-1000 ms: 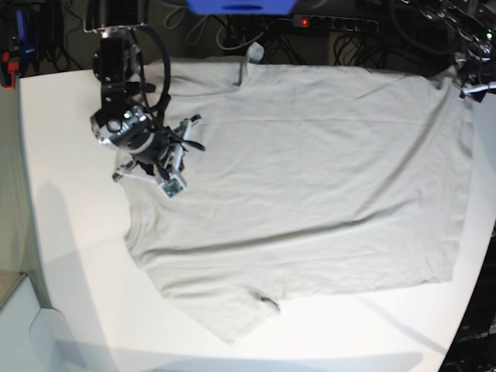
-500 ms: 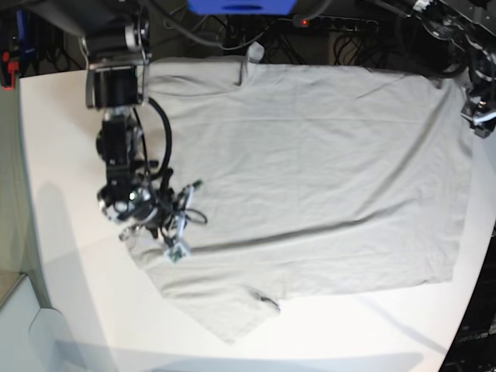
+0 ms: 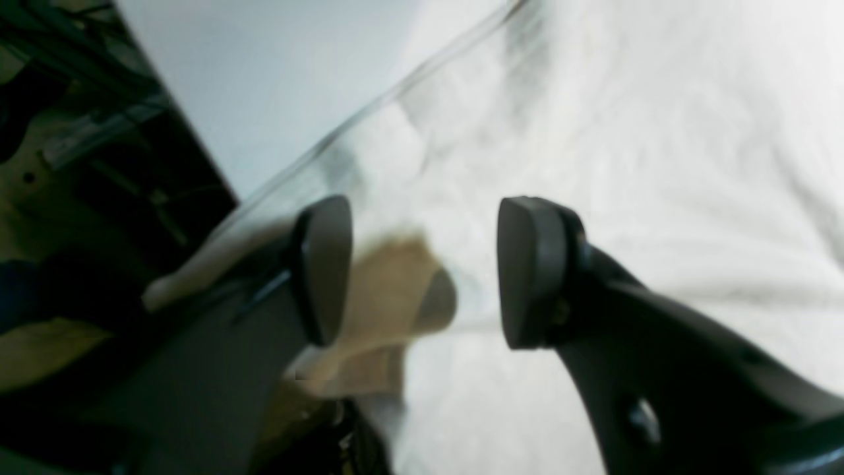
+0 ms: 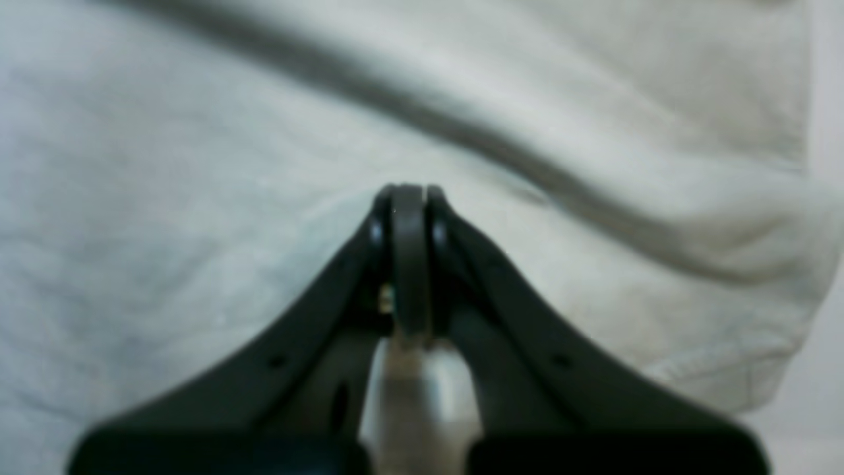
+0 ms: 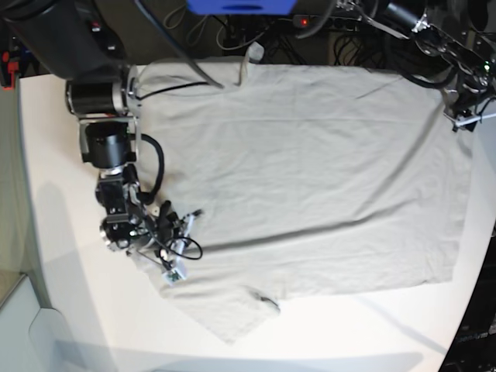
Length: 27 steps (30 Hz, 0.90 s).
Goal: Layout the t-shirt on the table in an organized manner, then fold the t-shirt properly
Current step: 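Drag the shirt side with the right gripper toward the hem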
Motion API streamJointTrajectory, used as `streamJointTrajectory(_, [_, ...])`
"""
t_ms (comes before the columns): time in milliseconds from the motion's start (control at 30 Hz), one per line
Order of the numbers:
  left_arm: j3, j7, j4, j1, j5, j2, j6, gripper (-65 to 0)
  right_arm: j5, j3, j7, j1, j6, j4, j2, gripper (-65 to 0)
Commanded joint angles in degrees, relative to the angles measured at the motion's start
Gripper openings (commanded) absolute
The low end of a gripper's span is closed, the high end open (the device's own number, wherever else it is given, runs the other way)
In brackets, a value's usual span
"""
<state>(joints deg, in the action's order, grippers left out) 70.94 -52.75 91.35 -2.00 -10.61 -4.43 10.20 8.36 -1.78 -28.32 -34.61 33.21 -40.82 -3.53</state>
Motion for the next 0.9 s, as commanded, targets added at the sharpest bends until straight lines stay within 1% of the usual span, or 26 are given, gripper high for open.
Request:
streamJointTrajectory(0, [-1.0, 0.66, 0.21, -1.3, 0.28, 0.87, 0.13, -31.2, -0.4, 0.07, 1.55, -2.09, 0.41, -0.37, -0.47, -65.0])
streamJointTrajectory(67, [-2.41, 0.66, -0.67, -2.0, 1.69, 1.92, 0.13, -31.2, -0.4, 0.15, 2.69, -2.09, 0.41, 1.13, -1.09, -65.0])
streamJointTrajectory(167, [-4.61, 0.84, -2.52, -2.09, 2.13, 2.27, 0.13, -31.2, -0.4, 0.15, 4.27, -2.09, 0.24, 2.88, -2.14, -65.0])
streamJointTrajectory(200, [-5.4, 1.63, -2.87, -2.35, 2.3, 2.27, 0.13, -31.2, -0.4, 0.15, 4.98, -2.09, -0.46, 3.5, -2.4, -65.0])
streamJointTrajectory(233, [-6.1, 2.95, -3.04, -2.62, 2.39, 2.27, 0.05, -31.2, -0.4, 0.24, 5.77, -2.09, -2.05, 4.29, -3.28, -65.0])
streamJointTrajectory(333, [-8.04, 6.11, -4.54, -2.79, 2.48, 2.27, 0.05, -31.2, -0.49, 0.24, 8.05, -2.09, -6.0, 6.4, -4.16, -65.0])
streamJointTrajectory(400, [-9.18, 7.35, -5.59, -2.88, 2.48, 2.36, 0.05, -31.2, -0.58, 0.51, 8.84, -2.09, -6.27, 6.84, -5.39, -65.0])
streamJointTrajectory(500, [-11.02, 7.87, -7.26, -4.02, 2.48, 3.85, 0.05, -31.2, -0.58, 3.85, 8.67, -2.0, -6.44, 6.84, -5.74, -65.0])
streamJointTrajectory(600, [-11.02, 7.78, -8.85, -5.6, 2.48, 4.12, 0.05, -31.2, -0.32, 6.48, 8.49, -2.09, -6.44, 6.84, -6.36, -65.0])
streamJointTrajectory(700, [-11.02, 7.52, -8.67, -6.31, 2.48, 4.12, 0.05, -31.2, -0.32, 7.1, 8.49, -2.0, -6.88, 6.84, -6.98, -65.0])
streamJointTrajectory(833, [-11.02, 7.17, -8.41, -6.57, 2.48, 4.12, 0.05, -31.2, -0.49, 7.19, 8.84, -1.48, -12.77, 6.93, -7.77, -65.0])
streamJointTrajectory(867, [-11.02, 7.17, -8.41, -6.57, 2.48, 4.12, 0.05, -31.2, -0.49, 7.19, 8.84, -1.21, -13.48, 6.93, -7.85, -65.0])
